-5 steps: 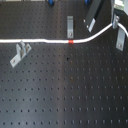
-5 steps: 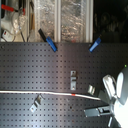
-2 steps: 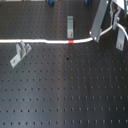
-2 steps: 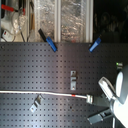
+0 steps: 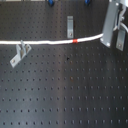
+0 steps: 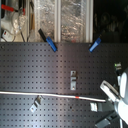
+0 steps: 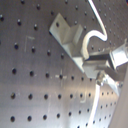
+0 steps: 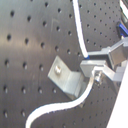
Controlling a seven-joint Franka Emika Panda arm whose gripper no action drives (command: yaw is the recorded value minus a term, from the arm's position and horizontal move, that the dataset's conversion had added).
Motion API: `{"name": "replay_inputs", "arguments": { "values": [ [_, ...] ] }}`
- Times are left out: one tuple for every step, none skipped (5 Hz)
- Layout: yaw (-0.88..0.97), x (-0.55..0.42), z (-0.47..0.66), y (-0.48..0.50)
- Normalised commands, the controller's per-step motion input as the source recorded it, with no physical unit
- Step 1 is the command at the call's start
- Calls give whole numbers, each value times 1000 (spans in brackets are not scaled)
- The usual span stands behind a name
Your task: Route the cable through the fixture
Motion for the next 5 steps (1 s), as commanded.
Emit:
{"name": "replay_inputs", "arguments": {
  "values": [
    [-391,-7,174,-8],
    [-103,-125,48,-201],
    [-26,-101,4,-251],
    [-63,-20,1,-35],
    [-14,44,20,315]
  ]
}}
